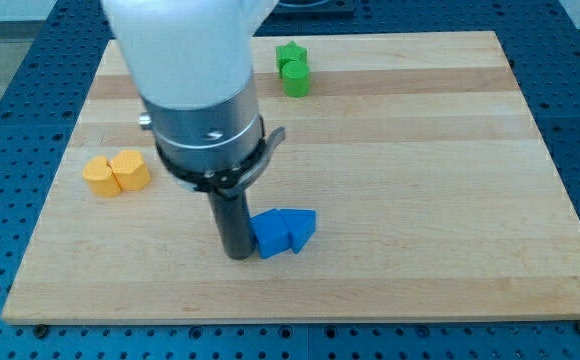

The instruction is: Push the yellow heart diagonal bottom right to the red star

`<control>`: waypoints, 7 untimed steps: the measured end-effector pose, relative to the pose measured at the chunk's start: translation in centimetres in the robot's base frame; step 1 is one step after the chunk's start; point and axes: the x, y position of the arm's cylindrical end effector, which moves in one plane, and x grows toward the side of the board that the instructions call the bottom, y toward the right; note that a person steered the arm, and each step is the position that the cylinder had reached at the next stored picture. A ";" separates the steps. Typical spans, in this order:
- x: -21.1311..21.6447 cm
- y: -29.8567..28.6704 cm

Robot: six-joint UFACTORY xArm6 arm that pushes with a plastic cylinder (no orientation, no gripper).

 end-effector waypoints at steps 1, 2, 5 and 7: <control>0.0 0.1; 0.0 0.1; 0.0 -9.0; 0.0 -15.8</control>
